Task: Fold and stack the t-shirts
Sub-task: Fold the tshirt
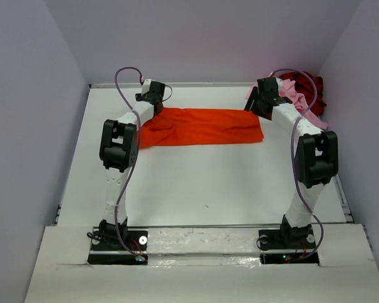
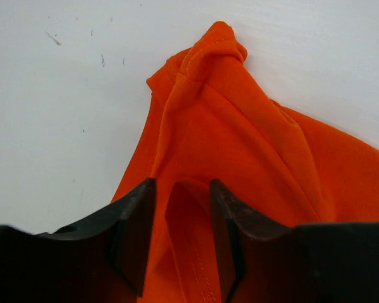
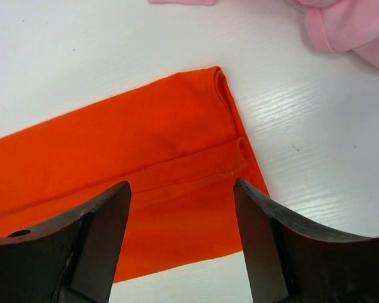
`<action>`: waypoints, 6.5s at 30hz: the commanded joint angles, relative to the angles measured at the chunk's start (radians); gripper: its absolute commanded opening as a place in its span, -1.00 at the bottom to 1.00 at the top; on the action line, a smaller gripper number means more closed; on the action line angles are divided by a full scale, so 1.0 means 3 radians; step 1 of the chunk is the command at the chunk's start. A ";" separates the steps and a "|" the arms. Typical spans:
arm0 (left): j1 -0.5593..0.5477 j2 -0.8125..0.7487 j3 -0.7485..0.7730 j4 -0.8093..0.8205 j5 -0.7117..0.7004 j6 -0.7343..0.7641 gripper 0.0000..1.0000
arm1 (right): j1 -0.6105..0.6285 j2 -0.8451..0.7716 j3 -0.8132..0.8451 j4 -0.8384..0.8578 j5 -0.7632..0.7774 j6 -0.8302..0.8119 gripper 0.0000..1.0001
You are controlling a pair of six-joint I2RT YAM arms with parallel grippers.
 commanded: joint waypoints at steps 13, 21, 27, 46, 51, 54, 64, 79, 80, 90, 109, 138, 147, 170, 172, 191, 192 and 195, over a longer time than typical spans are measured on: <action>-0.0253 -0.1143 -0.0545 0.0060 -0.0067 -0.0084 0.40 | 0.0133 0.0023 0.0059 0.0135 -0.0233 -0.0187 0.42; -0.0473 -0.1291 -0.0897 0.0182 0.0459 -0.0303 0.39 | 0.0163 0.0074 0.0069 0.0141 -0.0300 -0.0161 0.40; -0.0412 -0.1169 -0.1051 0.0417 0.0623 -0.0426 0.39 | 0.0163 0.0059 0.0064 0.0141 -0.0320 -0.0171 0.38; -0.0151 -0.0928 -0.1358 0.1164 0.1451 -0.0431 0.32 | 0.0163 0.0094 0.0089 0.0141 -0.0274 -0.0187 0.37; -0.0146 -0.0857 -0.1348 0.1185 0.1543 -0.0431 0.17 | 0.0163 0.0094 0.0089 0.0141 -0.0228 -0.0187 0.37; -0.0141 -0.0816 -0.1338 0.1180 0.1569 -0.0426 -0.06 | 0.0163 0.0089 0.0089 0.0141 -0.0203 -0.0187 0.36; -0.0115 -0.0698 -0.1180 0.1169 0.1630 -0.0401 -1.00 | 0.0163 0.0100 0.0059 0.0141 -0.0223 -0.0176 0.35; -0.0110 -0.0248 -0.0117 0.0791 0.1661 -0.0166 -1.00 | 0.0163 0.0171 0.0059 0.0141 -0.0213 -0.0197 0.34; -0.0115 -0.0192 -0.0070 0.0750 0.1626 -0.0125 -1.00 | 0.0163 0.0181 0.0054 0.0141 -0.0208 -0.0202 0.34; -0.0110 0.0023 0.0130 0.0566 0.1257 0.0044 0.75 | 0.0163 0.0243 0.0074 0.0141 -0.0193 -0.0212 0.34; -0.0360 -0.1250 -0.0458 0.0372 0.0649 0.0039 0.98 | 0.0163 0.0432 0.0140 0.0151 -0.0433 -0.0207 0.34; -0.0448 -0.0704 -0.0991 0.0352 0.0950 -0.0523 0.98 | 0.0163 0.0851 0.0335 0.0069 -0.0474 -0.0171 0.36; -0.0264 -0.0310 -0.0178 -0.0221 0.0874 -0.0468 0.98 | 0.0163 0.0734 0.0166 -0.0084 -0.0535 0.0032 0.33; 0.0007 0.0406 0.0763 -0.0538 0.1053 -0.0201 0.95 | 0.0756 -0.0478 -0.2083 0.0570 -0.1016 0.0544 0.28; 0.0007 0.0417 0.0825 -0.0554 0.0971 -0.0176 0.95 | 0.0838 -0.0615 -0.2191 0.0601 -0.1026 0.0550 0.28; 0.0023 0.0647 0.1429 -0.0462 0.1165 0.0228 0.96 | 0.2050 -0.1332 -0.3177 0.0693 -0.1113 0.0953 0.28; 0.0028 0.0672 0.1439 -0.0462 0.1155 0.0233 0.97 | 0.2121 -0.1337 -0.3208 0.0688 -0.1103 0.0984 0.28; 0.0028 0.0708 0.1495 -0.0482 0.1134 0.0249 0.96 | 0.2402 -0.1317 -0.3275 0.0693 -0.1093 0.1117 0.28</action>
